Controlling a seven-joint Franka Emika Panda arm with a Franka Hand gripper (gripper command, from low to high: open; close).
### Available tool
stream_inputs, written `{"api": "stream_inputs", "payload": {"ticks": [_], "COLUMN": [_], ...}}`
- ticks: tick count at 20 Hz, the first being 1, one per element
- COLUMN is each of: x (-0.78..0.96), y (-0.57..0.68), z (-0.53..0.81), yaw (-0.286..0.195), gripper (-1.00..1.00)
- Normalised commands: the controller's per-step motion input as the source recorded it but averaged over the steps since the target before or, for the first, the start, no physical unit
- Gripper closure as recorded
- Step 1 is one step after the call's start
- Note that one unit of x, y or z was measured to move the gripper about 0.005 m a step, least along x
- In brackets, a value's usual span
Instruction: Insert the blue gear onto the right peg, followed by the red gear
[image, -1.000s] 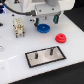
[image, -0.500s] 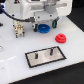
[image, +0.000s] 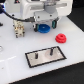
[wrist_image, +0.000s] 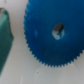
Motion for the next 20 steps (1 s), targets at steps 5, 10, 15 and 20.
{"api": "stream_inputs", "payload": {"ticks": [5,10,15,20], "x": [-0.11,0.14,0.53,0.75], "y": [-0.01,0.01,-0.06,-0.16], "z": [-0.02,0.32,0.49,0.51], "yaw": [0.0,0.0,0.0,0.0], "gripper": [1.0,1.0,1.0,1.0]}}
